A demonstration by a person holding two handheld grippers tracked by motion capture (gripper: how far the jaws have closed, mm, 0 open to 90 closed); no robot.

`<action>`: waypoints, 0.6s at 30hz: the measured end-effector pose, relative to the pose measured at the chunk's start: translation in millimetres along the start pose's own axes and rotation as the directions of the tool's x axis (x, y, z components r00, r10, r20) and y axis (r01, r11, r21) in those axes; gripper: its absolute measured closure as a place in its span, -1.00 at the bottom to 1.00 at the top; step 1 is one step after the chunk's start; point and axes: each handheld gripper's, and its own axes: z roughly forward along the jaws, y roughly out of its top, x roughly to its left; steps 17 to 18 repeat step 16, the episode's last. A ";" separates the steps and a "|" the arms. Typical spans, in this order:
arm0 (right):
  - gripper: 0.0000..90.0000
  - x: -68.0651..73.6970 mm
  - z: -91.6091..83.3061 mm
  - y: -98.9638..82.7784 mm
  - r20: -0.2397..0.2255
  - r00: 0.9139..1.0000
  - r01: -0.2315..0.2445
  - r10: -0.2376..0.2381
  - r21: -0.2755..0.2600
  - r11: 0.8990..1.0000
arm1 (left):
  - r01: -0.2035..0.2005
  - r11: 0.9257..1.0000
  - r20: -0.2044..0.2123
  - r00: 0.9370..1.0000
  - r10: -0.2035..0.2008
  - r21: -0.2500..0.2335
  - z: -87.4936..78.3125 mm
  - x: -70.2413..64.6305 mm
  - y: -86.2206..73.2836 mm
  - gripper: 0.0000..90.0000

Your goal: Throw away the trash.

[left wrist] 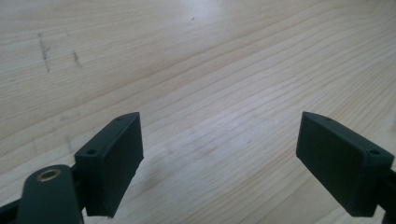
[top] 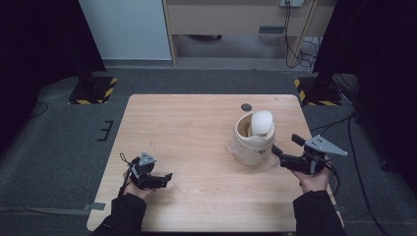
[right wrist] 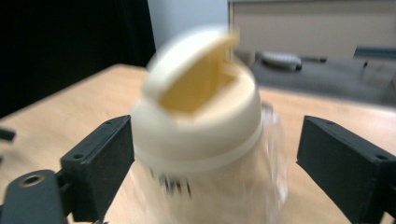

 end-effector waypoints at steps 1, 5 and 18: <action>-0.81 -2.4 1.2 -6.2 -0.002 1.000 -0.008 0.008 0.024 1.000 | 0.001 1.000 -0.004 1.000 -0.001 0.009 0.9 2.9 -0.9 -0.70; -0.87 -14.5 6.6 -28.3 0.014 0.999 -0.035 0.034 0.116 0.993 | 0.022 0.998 -0.008 1.000 -0.021 0.065 4.9 12.8 -5.2 -0.75; -0.91 -40.4 16.6 -67.5 0.072 0.997 -0.050 0.027 0.343 0.938 | -0.054 0.991 -0.017 0.998 0.056 0.124 11.3 20.2 -11.6 -0.87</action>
